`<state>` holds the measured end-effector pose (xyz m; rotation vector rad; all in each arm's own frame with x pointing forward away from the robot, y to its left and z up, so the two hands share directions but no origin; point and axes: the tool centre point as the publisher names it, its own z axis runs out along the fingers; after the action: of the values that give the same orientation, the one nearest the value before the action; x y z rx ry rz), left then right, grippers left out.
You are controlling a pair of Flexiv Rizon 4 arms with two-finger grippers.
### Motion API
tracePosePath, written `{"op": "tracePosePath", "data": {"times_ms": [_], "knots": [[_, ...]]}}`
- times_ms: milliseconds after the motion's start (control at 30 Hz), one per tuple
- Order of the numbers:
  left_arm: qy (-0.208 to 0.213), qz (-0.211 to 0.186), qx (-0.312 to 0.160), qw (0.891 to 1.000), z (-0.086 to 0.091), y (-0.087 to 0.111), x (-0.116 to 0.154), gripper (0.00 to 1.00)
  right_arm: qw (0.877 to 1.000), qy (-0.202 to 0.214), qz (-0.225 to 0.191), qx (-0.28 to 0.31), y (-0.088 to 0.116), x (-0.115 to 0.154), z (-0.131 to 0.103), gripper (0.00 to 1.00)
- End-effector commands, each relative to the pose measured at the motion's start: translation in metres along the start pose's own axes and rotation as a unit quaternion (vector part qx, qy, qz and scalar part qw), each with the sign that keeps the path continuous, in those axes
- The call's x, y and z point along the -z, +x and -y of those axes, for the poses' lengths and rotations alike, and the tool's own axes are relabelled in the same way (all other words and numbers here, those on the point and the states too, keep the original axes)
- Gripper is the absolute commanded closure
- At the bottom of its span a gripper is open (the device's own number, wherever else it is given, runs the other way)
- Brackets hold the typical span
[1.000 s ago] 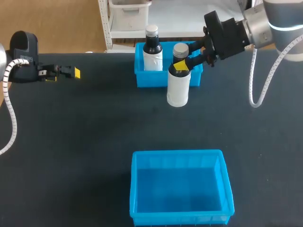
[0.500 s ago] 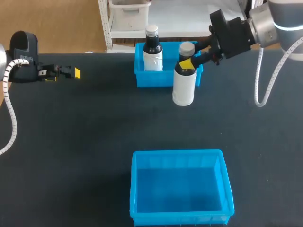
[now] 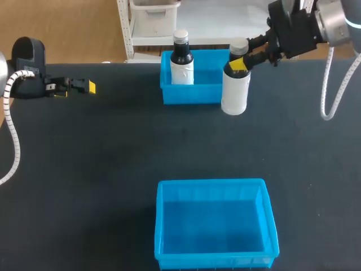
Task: Pick up the bottle, and place it in the far bin if it is heavy, or in the near bin if it is light.
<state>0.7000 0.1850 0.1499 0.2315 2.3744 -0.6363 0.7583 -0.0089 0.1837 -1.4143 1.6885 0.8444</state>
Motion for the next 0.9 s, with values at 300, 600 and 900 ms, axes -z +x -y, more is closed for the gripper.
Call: {"op": "tracePosePath", "data": {"times_ms": [300,600,900], "knots": [[0.0,0.0,0.0,1.0,0.0,0.0,0.0,0.0,1.0,0.014,0.006,0.013,-0.026,0.023,0.023,1.0],[0.0,0.0,0.0,1.0,0.0,0.0,0.0,0.0,0.999,0.027,0.02,0.017,-0.05,0.026,0.051,1.0],[0.0,0.0,0.0,1.0,0.0,0.0,0.0,0.0,0.999,0.042,0.02,0.028,-0.065,0.01,0.08,1.0]]}}
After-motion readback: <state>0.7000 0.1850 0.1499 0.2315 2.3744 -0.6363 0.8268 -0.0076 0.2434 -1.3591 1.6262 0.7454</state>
